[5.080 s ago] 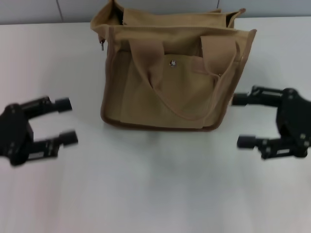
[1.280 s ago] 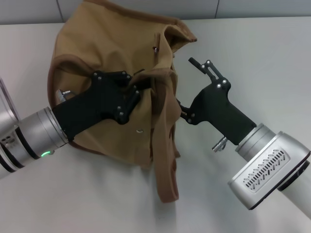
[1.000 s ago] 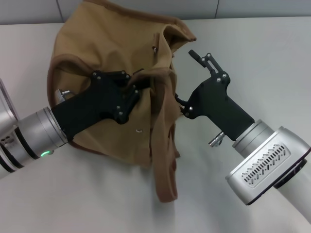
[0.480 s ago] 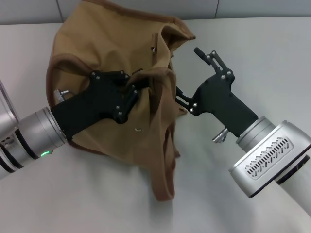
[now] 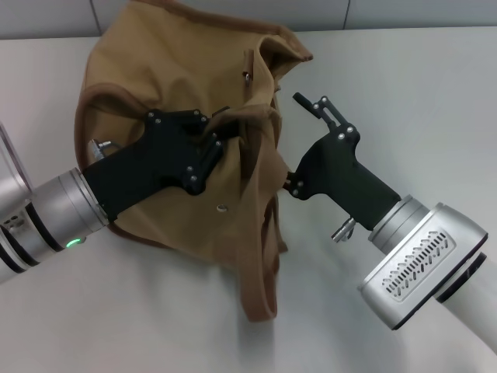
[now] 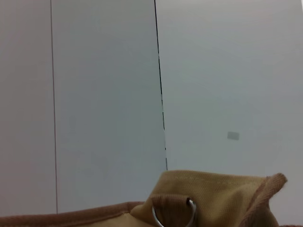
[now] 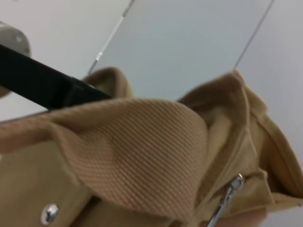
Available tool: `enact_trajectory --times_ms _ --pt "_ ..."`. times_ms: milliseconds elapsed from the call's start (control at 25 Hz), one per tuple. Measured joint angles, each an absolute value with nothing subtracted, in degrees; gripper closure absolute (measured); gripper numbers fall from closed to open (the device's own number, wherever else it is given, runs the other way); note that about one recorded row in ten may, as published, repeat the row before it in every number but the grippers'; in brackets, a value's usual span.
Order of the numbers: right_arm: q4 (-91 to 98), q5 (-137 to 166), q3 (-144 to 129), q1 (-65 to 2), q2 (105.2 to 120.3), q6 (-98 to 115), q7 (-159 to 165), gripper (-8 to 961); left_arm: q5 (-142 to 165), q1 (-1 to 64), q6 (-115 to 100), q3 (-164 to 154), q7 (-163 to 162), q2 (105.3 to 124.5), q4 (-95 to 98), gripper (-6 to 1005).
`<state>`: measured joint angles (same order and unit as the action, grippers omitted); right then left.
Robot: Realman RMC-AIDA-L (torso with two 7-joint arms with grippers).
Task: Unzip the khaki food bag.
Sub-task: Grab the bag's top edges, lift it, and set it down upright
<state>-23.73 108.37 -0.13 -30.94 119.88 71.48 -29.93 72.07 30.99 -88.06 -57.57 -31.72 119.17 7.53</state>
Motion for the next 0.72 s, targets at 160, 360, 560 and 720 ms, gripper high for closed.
enact_trajectory --times_ms 160,360,560,720 --pt "-24.27 108.77 -0.05 -30.98 119.88 71.51 -29.93 114 72.07 31.01 -88.06 -57.57 -31.72 119.17 7.56 937" --pt "-24.66 108.97 1.19 -31.01 119.88 73.4 -26.92 117 72.04 31.03 -88.06 -57.56 -31.72 119.17 7.51 937" --pt "-24.16 109.42 1.4 -31.32 119.88 74.87 -22.67 145 71.99 30.97 -88.07 -57.56 -31.72 119.17 7.48 937" --pt "-24.15 109.78 1.01 -31.58 119.88 74.71 -22.59 195 71.99 30.82 -88.07 -57.57 -31.73 119.17 7.47 937"
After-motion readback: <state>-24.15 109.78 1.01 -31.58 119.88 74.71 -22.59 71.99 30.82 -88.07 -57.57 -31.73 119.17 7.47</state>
